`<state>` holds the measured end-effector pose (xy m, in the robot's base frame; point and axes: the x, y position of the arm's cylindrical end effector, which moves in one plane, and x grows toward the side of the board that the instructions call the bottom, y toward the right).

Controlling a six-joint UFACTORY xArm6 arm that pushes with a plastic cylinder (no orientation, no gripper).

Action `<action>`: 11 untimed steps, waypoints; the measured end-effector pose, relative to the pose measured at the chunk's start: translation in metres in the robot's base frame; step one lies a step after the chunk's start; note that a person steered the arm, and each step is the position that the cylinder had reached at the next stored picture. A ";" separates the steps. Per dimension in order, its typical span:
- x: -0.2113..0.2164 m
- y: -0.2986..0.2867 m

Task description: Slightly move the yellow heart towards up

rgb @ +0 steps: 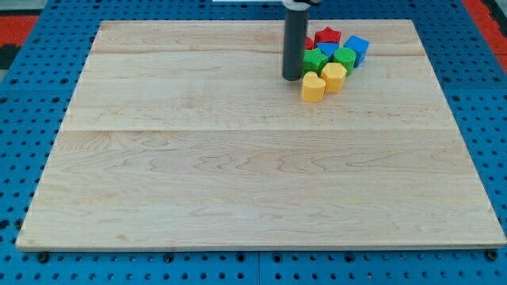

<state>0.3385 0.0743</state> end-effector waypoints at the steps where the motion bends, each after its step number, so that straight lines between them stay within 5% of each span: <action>1: 0.018 0.019; 3: 0.106 0.004; 4: 0.097 0.053; 5: 0.056 0.030; 11: 0.063 0.041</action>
